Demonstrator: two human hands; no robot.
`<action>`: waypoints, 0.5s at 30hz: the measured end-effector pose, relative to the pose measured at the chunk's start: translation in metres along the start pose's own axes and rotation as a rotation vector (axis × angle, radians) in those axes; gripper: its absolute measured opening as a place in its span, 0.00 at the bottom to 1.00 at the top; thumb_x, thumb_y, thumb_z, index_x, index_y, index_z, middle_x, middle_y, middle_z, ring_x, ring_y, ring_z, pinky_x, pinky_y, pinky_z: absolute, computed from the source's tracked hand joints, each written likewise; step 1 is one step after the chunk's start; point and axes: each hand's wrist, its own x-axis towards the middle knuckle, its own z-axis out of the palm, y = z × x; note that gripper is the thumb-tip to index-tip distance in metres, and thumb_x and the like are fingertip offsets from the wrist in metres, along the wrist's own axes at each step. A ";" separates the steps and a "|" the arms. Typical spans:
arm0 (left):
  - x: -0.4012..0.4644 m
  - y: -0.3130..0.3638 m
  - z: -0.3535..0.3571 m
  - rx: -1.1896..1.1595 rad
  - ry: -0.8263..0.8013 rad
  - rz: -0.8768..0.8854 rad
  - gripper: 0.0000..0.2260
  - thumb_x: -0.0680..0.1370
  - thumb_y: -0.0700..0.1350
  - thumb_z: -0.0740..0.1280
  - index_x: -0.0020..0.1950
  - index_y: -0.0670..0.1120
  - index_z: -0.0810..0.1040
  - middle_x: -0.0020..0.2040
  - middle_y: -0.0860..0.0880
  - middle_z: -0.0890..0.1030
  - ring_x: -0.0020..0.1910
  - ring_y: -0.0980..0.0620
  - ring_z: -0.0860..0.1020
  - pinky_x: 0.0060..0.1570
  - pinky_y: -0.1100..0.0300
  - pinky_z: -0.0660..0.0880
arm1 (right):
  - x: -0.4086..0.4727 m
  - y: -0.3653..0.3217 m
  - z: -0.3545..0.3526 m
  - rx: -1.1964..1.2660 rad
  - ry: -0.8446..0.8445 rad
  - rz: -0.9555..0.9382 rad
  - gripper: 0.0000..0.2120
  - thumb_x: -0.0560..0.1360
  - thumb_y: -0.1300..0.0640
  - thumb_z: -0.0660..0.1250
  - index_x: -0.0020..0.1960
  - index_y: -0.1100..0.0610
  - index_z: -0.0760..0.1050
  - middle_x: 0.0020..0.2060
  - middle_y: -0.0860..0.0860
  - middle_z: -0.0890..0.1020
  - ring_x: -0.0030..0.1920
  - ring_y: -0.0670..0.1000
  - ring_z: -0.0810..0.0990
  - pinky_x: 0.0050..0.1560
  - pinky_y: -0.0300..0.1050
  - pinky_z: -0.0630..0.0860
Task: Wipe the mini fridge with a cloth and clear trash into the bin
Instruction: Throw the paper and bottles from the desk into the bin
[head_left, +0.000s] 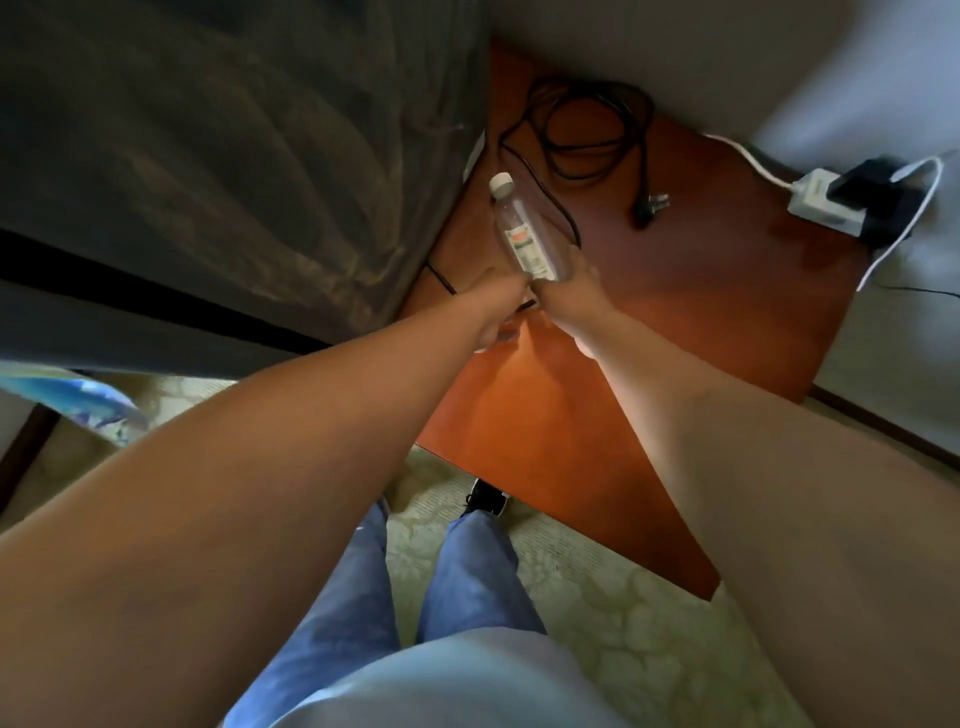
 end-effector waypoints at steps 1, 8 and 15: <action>0.005 0.001 0.001 -0.007 0.012 -0.001 0.11 0.81 0.51 0.64 0.62 0.52 0.76 0.50 0.51 0.79 0.49 0.51 0.78 0.54 0.51 0.80 | 0.008 0.003 0.003 -0.011 -0.021 -0.008 0.37 0.72 0.46 0.65 0.79 0.45 0.57 0.68 0.52 0.69 0.67 0.58 0.73 0.63 0.56 0.76; 0.018 -0.011 -0.008 0.005 0.042 -0.075 0.09 0.82 0.49 0.63 0.57 0.46 0.79 0.33 0.50 0.80 0.44 0.52 0.77 0.57 0.54 0.78 | 0.006 0.013 0.024 0.003 -0.135 0.092 0.27 0.73 0.47 0.68 0.66 0.62 0.71 0.48 0.54 0.79 0.46 0.53 0.78 0.43 0.48 0.77; -0.026 -0.030 -0.037 0.222 -0.060 -0.103 0.12 0.80 0.50 0.65 0.62 0.49 0.79 0.56 0.50 0.83 0.50 0.51 0.81 0.53 0.55 0.78 | -0.036 0.011 0.015 0.005 -0.440 0.199 0.31 0.72 0.53 0.75 0.71 0.58 0.67 0.58 0.56 0.82 0.55 0.54 0.82 0.63 0.55 0.77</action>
